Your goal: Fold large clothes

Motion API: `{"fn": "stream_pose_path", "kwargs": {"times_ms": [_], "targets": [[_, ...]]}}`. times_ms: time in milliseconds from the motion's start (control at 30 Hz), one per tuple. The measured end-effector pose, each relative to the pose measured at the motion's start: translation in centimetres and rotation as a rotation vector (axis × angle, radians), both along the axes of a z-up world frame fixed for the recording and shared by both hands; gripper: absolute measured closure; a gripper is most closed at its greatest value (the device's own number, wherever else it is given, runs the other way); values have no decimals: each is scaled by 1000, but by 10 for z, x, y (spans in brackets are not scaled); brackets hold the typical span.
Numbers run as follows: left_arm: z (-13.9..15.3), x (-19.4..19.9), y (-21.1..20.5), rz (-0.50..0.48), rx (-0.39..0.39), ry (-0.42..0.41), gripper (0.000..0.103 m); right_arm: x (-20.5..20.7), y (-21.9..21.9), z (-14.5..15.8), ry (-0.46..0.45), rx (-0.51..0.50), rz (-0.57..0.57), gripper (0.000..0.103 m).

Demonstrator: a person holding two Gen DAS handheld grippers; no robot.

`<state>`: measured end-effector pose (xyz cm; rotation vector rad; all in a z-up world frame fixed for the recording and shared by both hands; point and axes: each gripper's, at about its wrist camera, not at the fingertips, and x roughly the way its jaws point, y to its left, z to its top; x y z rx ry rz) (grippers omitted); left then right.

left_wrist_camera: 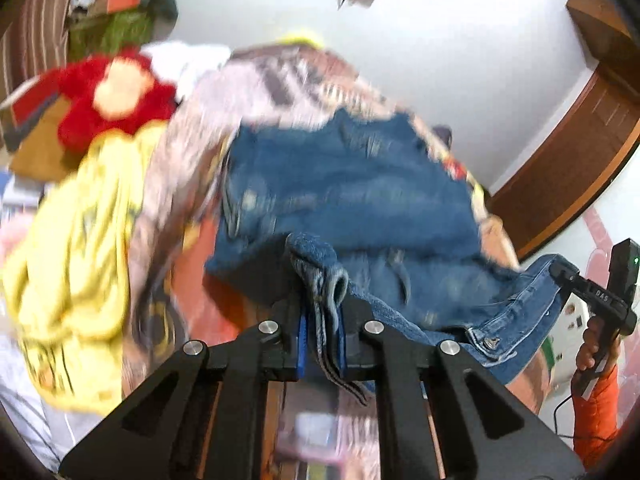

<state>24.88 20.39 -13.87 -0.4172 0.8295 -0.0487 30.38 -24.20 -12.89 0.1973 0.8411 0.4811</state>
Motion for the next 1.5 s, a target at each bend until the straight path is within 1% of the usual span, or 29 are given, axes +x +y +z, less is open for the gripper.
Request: {"fn": "stream_pose_path", "kwargs": {"times_ms": [100,167,267,367,433,500,567,667,733,800,900,933,1000,1100,1167,1300,1333,1400,1433,1467,1500], "targets": [[22,30,8,18,4,-53,92,27,3,22,-72,-1,-40,92],[32,54,13,32,16,-77,92,47,7,33,-108,-7,-53,93],[41,85,24,52,1,-94,92,80,17,48,-153,-24,-72,93],[44,120,35,78,6,-98,92,118,25,55,-163,-31,-90,93],[42,144,41,92,16,-95,92,148,32,54,-159,-41,-105,93],[39,163,44,95,30,-91,92,177,36,48,-139,-37,-121,93],[32,187,44,94,65,-81,92,205,42,40,-118,-46,-133,93],[15,219,44,94,111,-49,92,245,57,19,-86,-78,-150,93],[-4,243,47,100,120,-7,92,266,65,2,-60,-94,-156,93],[-23,260,52,111,107,31,92,285,70,-19,-26,-107,-168,93],[-58,284,63,125,104,101,92,305,75,-50,19,-139,-178,92],[-72,292,65,126,104,130,91,310,76,-60,29,-151,-178,92],[-91,298,65,124,107,172,91,317,77,-79,56,-174,-172,92],[-112,301,63,117,116,211,89,320,75,-95,61,-200,-144,92],[-117,301,63,116,125,214,87,317,72,-96,58,-199,-115,92],[-113,301,63,97,133,229,86,310,69,-90,57,-239,-46,90],[-112,302,61,83,147,233,84,307,67,-87,54,-240,-35,90],[-105,301,54,44,213,232,82,298,64,-78,30,-254,-17,89],[-102,299,50,26,253,229,81,294,63,-73,19,-269,-13,85],[-99,297,45,11,299,229,81,291,63,-68,1,-296,-24,84],[-97,296,41,1,341,232,81,286,62,-62,-46,-367,-72,84]]}}
